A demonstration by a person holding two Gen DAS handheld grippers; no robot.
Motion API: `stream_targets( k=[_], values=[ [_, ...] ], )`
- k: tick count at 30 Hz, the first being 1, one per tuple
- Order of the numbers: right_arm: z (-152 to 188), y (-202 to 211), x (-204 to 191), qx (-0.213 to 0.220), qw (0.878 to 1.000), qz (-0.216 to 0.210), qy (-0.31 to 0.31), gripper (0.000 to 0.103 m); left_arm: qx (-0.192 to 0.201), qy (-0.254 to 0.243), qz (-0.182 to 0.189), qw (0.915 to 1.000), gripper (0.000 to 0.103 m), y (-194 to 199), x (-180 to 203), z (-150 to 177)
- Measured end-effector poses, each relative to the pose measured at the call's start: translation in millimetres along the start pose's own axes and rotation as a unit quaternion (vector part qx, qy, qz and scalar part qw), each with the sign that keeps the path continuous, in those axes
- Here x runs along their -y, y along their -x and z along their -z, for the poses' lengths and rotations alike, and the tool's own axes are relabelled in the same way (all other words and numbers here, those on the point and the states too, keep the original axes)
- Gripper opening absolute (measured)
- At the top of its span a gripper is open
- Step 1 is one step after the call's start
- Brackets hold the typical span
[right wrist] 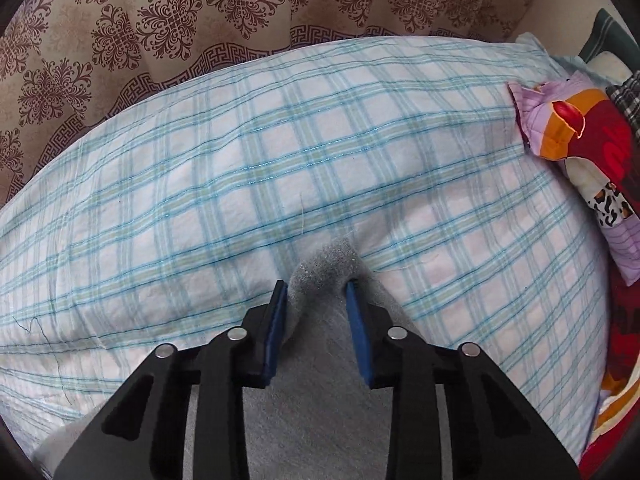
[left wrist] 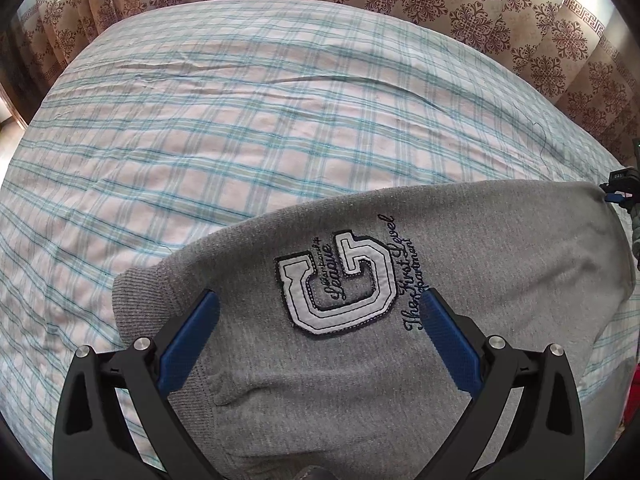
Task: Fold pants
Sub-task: 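Close the right tool on the pants corner while the left tool grasps the waistband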
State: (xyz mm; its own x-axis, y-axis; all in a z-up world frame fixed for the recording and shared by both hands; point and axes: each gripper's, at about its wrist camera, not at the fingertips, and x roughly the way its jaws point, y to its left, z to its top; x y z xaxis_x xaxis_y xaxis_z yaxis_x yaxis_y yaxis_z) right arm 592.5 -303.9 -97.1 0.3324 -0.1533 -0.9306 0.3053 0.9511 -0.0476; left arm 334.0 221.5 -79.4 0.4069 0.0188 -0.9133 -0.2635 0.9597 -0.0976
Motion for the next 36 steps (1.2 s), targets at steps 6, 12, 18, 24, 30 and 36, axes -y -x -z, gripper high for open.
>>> stream_targets(
  k=[6,12,18,24,30,36],
  values=[
    [16.7,31.7,21.8,0.018,0.999,-0.039,-0.011,0.007,0.010,0.037,0.017,0.9991,0.101,17.9,-13.5,-3.8],
    [48.9,58.0,56.1,0.028,0.997,-0.067,-0.026,0.007,0.006,0.090,0.048,0.9948,0.101,31.9,-28.6,-8.0],
    [90.0,69.5,84.4,0.033,0.996,-0.079,-0.032,0.007,-0.014,0.161,0.089,0.9828,0.101,28.9,-40.1,-8.1],
    [123.5,77.5,109.2,0.036,0.995,-0.089,-0.033,0.007,-0.005,0.234,0.121,0.9646,0.101,20.9,-49.2,-11.1],
    [149.6,77.8,132.6,0.034,0.994,-0.100,-0.041,0.007,-0.021,0.285,0.163,0.9444,0.101,11.1,-42.5,-12.5],
    [159.3,80.2,141.5,0.036,0.991,-0.120,-0.051,0.007,-0.039,0.314,0.183,0.9309,0.072,-4.4,-35.6,-3.6]
  ],
)
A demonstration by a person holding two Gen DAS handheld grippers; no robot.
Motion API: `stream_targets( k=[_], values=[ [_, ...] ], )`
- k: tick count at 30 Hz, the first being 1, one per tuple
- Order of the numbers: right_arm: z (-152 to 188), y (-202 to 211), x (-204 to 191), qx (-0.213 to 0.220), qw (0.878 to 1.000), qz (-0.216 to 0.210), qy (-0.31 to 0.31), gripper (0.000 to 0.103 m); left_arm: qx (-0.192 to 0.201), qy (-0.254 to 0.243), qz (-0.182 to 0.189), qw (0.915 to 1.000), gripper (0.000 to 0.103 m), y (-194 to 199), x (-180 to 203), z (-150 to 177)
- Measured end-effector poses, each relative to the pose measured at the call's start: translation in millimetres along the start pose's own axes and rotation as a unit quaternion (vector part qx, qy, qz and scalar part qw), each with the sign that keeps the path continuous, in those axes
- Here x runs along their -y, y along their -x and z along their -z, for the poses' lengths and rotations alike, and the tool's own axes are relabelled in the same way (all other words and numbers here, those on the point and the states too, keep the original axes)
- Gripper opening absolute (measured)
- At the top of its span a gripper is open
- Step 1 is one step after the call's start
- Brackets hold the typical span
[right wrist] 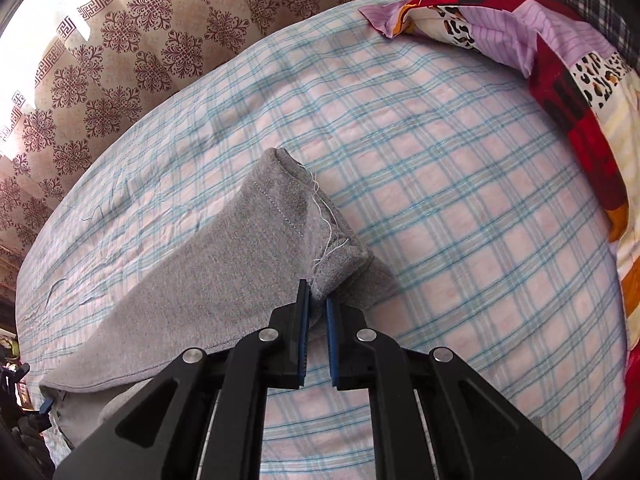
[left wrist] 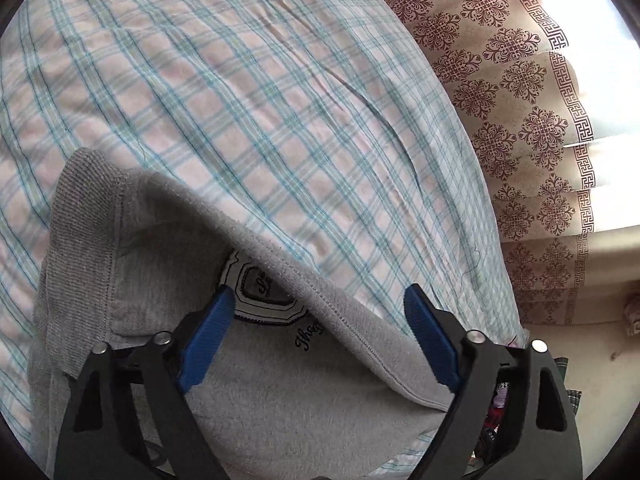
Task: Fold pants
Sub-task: 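Close the right tool on the pants corner while the left tool grasps the waistband, then lift the grasped edges with both tools and fold them over the pants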
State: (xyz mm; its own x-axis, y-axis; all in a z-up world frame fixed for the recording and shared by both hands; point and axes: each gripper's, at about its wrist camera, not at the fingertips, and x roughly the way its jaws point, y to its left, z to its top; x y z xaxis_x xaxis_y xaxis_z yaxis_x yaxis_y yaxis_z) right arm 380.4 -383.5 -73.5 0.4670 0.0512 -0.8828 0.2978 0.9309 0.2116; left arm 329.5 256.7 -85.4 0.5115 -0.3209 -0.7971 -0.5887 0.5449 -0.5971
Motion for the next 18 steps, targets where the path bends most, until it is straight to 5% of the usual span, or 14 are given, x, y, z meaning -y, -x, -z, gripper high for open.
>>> stream_targets(
  k=[4,6,18],
  values=[
    [-1.4,7.4,-0.8,0.006,1.000,-0.011,0.002,0.007,-0.016,0.031,0.006,0.9994,0.042,-11.2,-9.5,-1.9],
    [-3.0,12.5,-0.3,0.009,1.000,-0.022,-0.002,0.007,-0.025,0.043,0.008,0.9987,0.012,-14.0,-13.1,-2.3],
    [-11.2,80.7,-1.4,0.064,0.994,-0.081,-0.023,0.007,-0.002,-0.024,0.062,0.9978,0.005,57.4,8.1,27.4]
  ],
)
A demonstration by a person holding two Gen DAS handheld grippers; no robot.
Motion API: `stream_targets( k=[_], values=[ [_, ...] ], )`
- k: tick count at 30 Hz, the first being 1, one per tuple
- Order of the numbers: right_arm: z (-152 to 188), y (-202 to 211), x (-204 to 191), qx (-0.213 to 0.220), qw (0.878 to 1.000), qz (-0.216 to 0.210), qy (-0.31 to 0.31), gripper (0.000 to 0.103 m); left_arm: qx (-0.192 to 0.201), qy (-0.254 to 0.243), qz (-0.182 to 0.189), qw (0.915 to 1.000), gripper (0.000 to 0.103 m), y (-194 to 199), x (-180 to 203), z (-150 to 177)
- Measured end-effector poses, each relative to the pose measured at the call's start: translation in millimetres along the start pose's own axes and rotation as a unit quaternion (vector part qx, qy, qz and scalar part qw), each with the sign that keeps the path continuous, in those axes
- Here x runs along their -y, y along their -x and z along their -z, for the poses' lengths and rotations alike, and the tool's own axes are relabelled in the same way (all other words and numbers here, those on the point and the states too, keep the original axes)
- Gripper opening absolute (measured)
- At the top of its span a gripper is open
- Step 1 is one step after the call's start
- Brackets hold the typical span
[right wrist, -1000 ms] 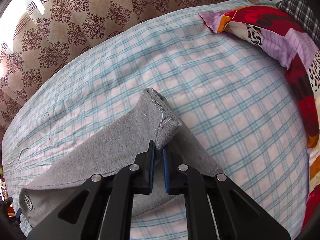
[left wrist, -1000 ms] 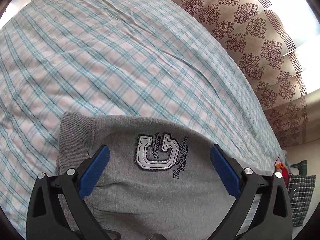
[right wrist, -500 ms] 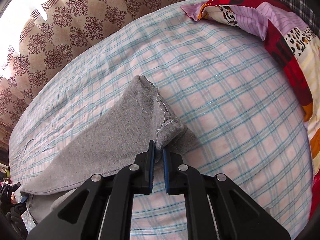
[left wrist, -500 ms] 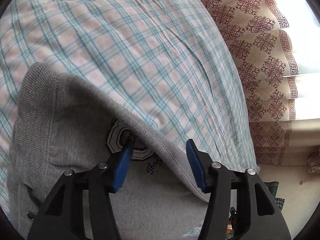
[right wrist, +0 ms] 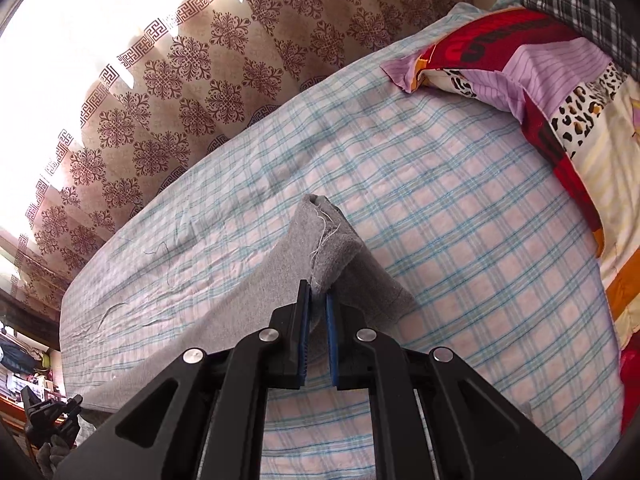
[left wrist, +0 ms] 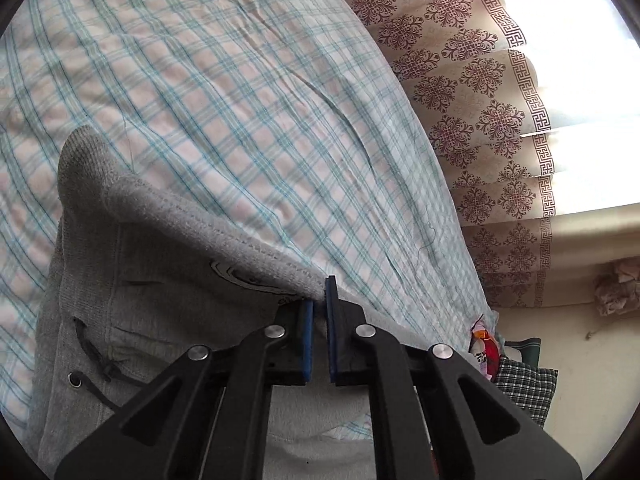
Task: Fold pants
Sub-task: 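Lift the grasped edges with both tools and fold them over the pants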
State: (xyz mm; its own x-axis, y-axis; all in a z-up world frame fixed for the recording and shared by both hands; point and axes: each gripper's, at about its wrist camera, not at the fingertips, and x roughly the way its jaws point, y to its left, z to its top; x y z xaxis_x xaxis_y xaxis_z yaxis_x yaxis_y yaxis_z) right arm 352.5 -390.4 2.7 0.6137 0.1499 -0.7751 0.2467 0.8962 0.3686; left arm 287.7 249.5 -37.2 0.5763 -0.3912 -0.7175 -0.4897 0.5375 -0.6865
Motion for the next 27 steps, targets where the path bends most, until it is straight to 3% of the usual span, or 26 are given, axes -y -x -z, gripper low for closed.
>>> stream_targets(
  k=[7,18,27],
  values=[
    [9.3,63.3,16.2,0.036,0.999,-0.014,-0.013,0.006,-0.003,-0.048,0.011,0.9988,0.005,49.9,2.6,39.0],
    [67.8,166.5,65.2,0.078,0.996,-0.016,-0.026,0.006,-0.006,-0.113,0.048,0.9925,0.005,115.2,1.4,110.9],
    [146.7,197.1,113.1,0.060,0.996,-0.006,-0.059,0.006,-0.044,-0.142,0.013,0.9888,0.005,129.1,-43.2,174.5]
  ],
)
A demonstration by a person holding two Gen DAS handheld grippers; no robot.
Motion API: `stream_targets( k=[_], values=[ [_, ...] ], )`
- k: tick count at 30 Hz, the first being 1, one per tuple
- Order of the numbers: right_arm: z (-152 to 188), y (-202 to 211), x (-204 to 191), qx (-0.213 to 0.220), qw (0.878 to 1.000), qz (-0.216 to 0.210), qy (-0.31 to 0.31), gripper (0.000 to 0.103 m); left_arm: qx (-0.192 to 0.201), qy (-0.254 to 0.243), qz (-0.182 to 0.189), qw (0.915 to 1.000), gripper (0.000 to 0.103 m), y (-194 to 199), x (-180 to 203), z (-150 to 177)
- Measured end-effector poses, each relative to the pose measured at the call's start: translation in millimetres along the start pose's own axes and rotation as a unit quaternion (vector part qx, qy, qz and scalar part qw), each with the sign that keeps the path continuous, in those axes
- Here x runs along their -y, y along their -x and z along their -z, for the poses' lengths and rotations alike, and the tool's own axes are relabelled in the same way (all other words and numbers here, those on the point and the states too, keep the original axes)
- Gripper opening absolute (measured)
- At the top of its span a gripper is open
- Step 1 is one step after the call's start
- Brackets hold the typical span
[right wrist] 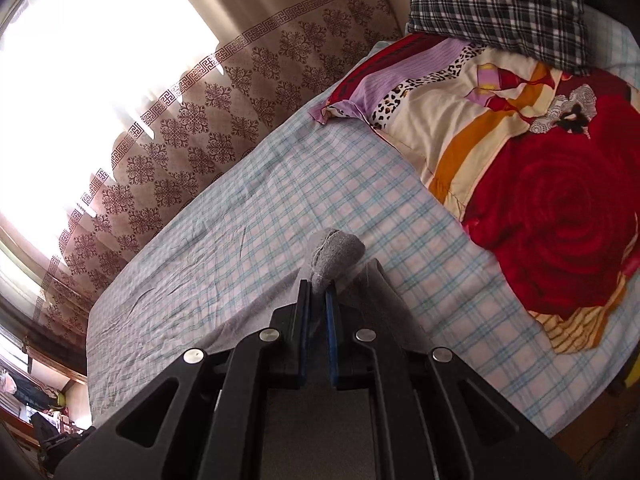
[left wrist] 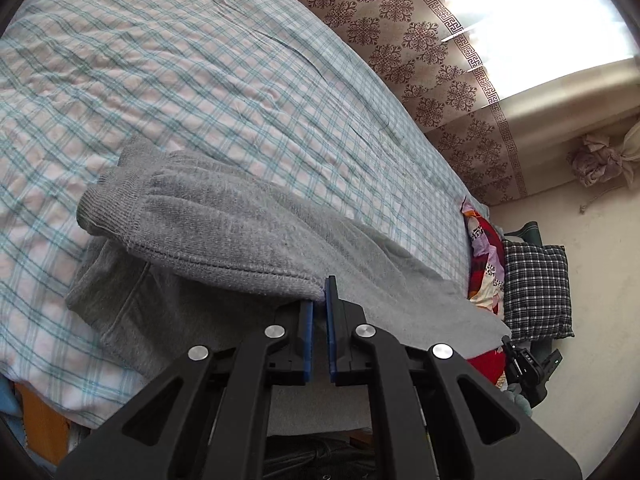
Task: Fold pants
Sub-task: 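Lift the grasped edges with both tools and fold them over the pants, then lower the folded edge and open both tools to release it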
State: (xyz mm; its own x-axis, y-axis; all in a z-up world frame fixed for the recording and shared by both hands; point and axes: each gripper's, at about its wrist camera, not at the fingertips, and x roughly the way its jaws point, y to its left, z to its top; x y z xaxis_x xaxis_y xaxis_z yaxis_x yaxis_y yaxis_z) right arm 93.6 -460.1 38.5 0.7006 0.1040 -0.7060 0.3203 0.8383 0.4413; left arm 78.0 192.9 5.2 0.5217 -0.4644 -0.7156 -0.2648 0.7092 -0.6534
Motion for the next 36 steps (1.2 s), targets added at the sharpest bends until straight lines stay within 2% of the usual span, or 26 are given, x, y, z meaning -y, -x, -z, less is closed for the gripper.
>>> stream_targets(
  k=[6,15,23,29,31,36],
  values=[
    [36.6,9.2,30.3,-0.016,1.000,0.008,-0.022,0.006,-0.022,0.007,-0.019,0.9996,0.005,-6.3,-27.6,27.6],
    [65.9,35.8,48.1,-0.015,0.999,0.024,-0.025,0.006,-0.019,-0.016,-0.033,0.9992,0.005,5.3,-42.4,54.0],
    [98.4,28.7,76.7,-0.055,0.995,0.064,-0.047,0.006,-0.049,-0.039,-0.067,0.9958,0.005,-9.1,-61.5,80.7],
    [115.5,9.9,94.4,-0.089,0.990,0.089,-0.061,0.006,-0.057,-0.044,-0.075,0.9946,0.006,-19.6,-67.0,84.6],
    [118.5,6.4,97.9,-0.097,0.989,0.094,-0.062,0.006,-0.058,-0.042,-0.075,0.9946,0.009,-19.4,-67.4,83.2],
    [119.5,6.0,96.5,-0.095,0.989,0.098,-0.057,0.006,-0.048,-0.013,-0.070,0.9964,0.013,-16.1,-74.6,75.5]
  ],
)
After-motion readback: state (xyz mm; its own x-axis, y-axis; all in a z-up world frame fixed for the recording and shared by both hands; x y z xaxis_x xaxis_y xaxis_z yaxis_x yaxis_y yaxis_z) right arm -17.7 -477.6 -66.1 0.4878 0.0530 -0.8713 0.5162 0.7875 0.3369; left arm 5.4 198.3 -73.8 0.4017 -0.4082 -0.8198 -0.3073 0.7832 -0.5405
